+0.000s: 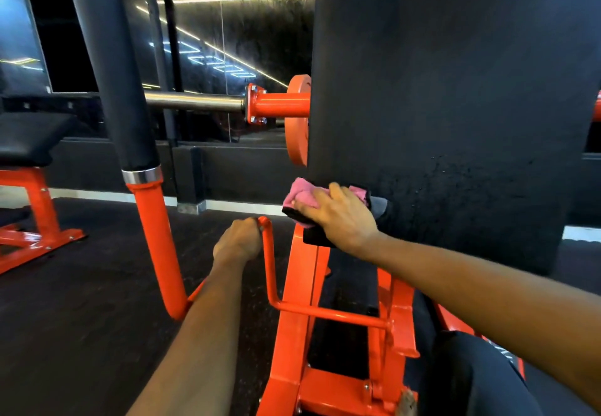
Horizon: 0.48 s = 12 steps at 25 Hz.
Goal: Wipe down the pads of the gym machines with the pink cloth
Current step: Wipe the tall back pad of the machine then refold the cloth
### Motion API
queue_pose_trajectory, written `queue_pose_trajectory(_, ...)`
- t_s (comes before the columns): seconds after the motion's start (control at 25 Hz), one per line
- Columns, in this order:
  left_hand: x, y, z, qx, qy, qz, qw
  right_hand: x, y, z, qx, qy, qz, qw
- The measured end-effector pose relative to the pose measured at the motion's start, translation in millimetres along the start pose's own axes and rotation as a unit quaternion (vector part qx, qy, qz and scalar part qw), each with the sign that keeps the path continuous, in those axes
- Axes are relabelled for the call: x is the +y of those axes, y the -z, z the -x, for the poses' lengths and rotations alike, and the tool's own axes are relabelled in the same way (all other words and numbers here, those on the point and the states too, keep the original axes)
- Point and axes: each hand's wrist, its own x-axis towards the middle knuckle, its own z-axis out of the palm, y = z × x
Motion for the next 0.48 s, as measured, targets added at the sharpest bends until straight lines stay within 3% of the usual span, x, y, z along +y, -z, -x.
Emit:
queue_pose_trajectory(0.12,2.0,-3.0,-0.3,0.010,0.010,-0.011,1.000,32.4,17.1,-24.9,0.018,-0.015,-0.005,1.000)
queue_pose_trajectory(0.32,-1.3,-7.7,-2.8,0.025,0.004,-0.027,0.999,100.0,51.2,-44.9,0.117,-0.232,0.014,0.966)
queue_pose_trajectory(0.4,-1.5,-9.0,-5.0,0.024,0.007,-0.026,0.999,83.8,37.5,-27.8,0.126,-0.226,0.004,0.966)
queue_pose_trajectory(0.48,-0.6,-7.9,-4.8,0.017,0.011,-0.034,0.999,48.5,13.7,1.1,0.095,-0.156,-0.018,0.983)
